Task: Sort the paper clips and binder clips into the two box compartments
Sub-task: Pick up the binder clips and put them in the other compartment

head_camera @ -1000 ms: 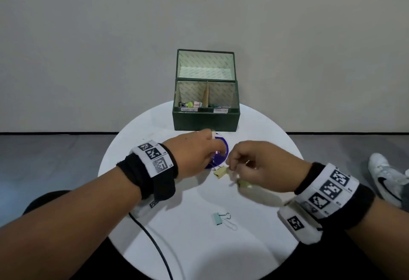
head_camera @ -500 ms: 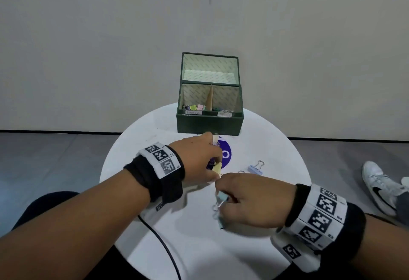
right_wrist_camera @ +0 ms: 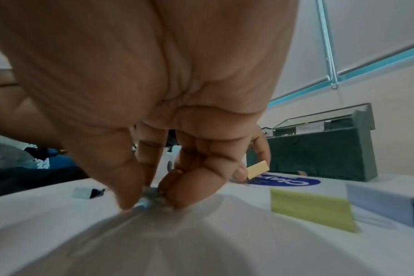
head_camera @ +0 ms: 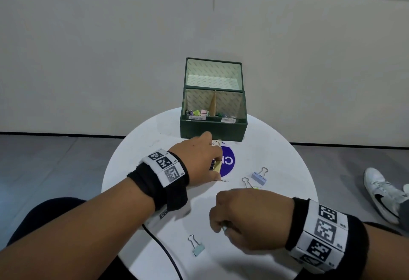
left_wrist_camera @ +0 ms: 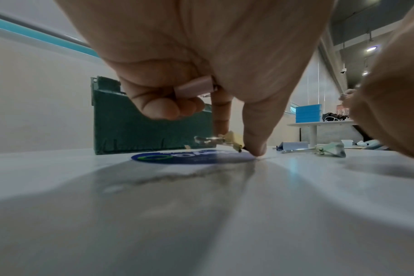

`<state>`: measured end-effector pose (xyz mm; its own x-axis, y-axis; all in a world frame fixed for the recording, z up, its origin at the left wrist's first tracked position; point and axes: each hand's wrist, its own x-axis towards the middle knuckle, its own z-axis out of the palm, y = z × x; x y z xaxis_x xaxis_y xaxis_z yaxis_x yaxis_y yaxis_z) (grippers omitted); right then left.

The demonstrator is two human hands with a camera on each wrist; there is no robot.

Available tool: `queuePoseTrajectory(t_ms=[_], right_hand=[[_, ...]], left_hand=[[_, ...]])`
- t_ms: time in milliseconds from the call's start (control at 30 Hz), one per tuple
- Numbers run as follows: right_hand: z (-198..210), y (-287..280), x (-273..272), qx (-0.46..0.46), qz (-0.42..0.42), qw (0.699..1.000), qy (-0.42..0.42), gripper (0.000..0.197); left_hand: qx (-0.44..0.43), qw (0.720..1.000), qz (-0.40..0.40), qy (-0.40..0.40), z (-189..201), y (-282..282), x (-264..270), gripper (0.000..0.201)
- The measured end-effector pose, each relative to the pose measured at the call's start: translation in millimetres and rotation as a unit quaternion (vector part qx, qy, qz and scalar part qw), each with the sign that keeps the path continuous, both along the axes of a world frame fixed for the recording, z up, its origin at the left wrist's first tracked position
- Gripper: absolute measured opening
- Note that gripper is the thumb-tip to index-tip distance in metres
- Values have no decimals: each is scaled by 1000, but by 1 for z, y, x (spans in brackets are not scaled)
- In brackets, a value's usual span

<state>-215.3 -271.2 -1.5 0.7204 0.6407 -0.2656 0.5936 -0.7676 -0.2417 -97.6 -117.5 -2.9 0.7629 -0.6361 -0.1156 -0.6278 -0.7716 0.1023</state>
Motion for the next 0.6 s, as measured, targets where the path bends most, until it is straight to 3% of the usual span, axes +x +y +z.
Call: queuePoseTrajectory(t_ms=[167, 267, 367, 433, 533, 600], right_hand=[[14, 12, 2, 60, -10, 998, -3, 22], [13, 22, -5, 42, 26, 999, 10, 14], [6, 26, -4, -4, 86, 996, 26, 29], [3, 27, 0, -23, 118, 992, 39, 19], [9, 22, 5, -11, 84, 995, 47, 10], [23, 13, 18, 24, 29, 999, 1, 10]], left_hand=[[-12, 1000, 10, -3, 1, 0, 1, 43], [-7, 1000, 13, -1, 1, -1, 2, 45], [2, 1000, 18, 3, 1, 1, 3, 48], [6, 1000, 25, 4, 2, 3, 4, 50], [13, 999, 36, 5, 2, 9, 7, 46], [10, 999, 44, 5, 0, 12, 8, 41]])
